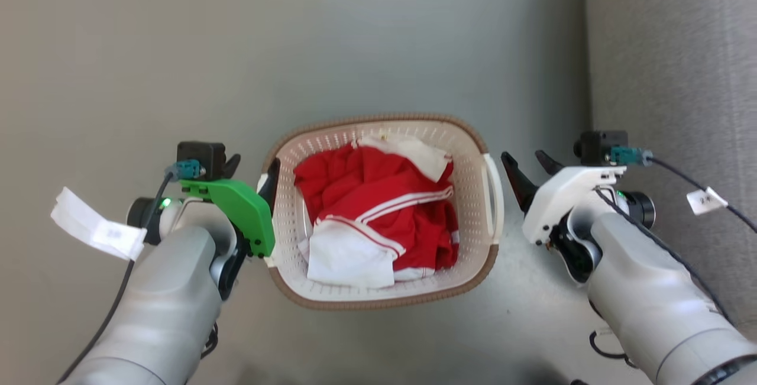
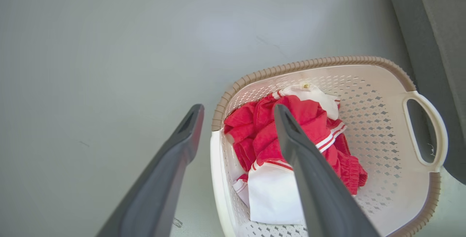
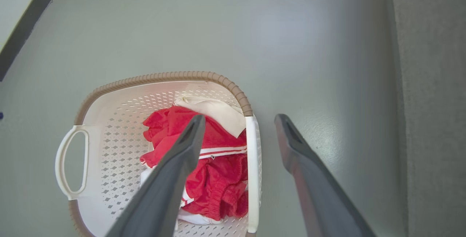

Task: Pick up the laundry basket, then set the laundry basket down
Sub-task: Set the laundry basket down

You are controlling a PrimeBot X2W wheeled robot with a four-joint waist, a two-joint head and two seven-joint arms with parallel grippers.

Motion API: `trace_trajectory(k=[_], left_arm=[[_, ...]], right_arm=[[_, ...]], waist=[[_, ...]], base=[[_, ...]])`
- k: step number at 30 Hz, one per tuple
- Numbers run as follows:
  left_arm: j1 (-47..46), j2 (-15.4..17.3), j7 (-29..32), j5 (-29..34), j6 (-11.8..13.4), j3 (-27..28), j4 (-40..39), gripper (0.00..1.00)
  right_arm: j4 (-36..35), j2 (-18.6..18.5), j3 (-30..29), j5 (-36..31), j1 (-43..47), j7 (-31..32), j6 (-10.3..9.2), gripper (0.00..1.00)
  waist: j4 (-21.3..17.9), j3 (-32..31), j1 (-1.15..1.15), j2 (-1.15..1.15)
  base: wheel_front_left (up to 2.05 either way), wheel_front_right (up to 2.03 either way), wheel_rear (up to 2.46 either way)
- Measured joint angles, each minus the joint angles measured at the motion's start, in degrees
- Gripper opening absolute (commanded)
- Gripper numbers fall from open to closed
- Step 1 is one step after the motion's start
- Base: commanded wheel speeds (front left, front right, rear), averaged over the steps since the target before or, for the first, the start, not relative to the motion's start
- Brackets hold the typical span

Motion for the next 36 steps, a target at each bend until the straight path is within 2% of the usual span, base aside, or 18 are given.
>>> trace_trajectory(k=[9,14,18,25,32,36], left_arm=[[2.92,0.63,-1.0,1.15,0.2,0.87,-2.11,1.0],[5.37,2.02,-1.01,2.37,1.98,1.47,-4.47,1.0],[6.69,2.2,-1.01,2.82,3.19,3.02,-7.88,1.0],[9.81,3.85,-1.01,4.28,6.77,7.03,-15.78,1.0],[14.19,6.16,-1.01,8.0,11.39,9.76,-23.99,1.0],[16.83,7.1,-1.01,10.5,12.43,11.23,-29.34,1.0]], right_arm=[[-1.43,-0.08,-0.37,0.3,2.75,-2.58,0.0,1.0],[-3.35,-0.48,-1.63,0.29,4.9,-3.8,-0.05,1.0],[-4.34,-1.26,-2.08,0.14,6.28,-4.08,-0.85,1.0],[-7.79,-2.09,-3.58,-0.42,9.96,-4.13,-3.21,1.0],[-18.31,-3.98,-7.46,-3.6,11.3,-4.14,-6.8,1.0],[-24.05,-5.31,-9.38,-5.75,13.68,-4.14,-9.05,1.0]], waist=[[-0.9,-7.14,0.0,0.0],[-1.53,-11.98,0.0,0.0],[-1.77,-14.42,0.0,0.0],[-2.1,-20.02,0.0,0.0],[-2.42,-24.74,0.0,0.0],[-2.58,-26.88,0.0,0.0]], base=[[0.0,0.0,0.0],[0.0,0.0,0.0],[0.0,0.0,0.0],[0.0,0.0,0.0],[0.0,0.0,0.0],[0.0,0.0,0.0]])
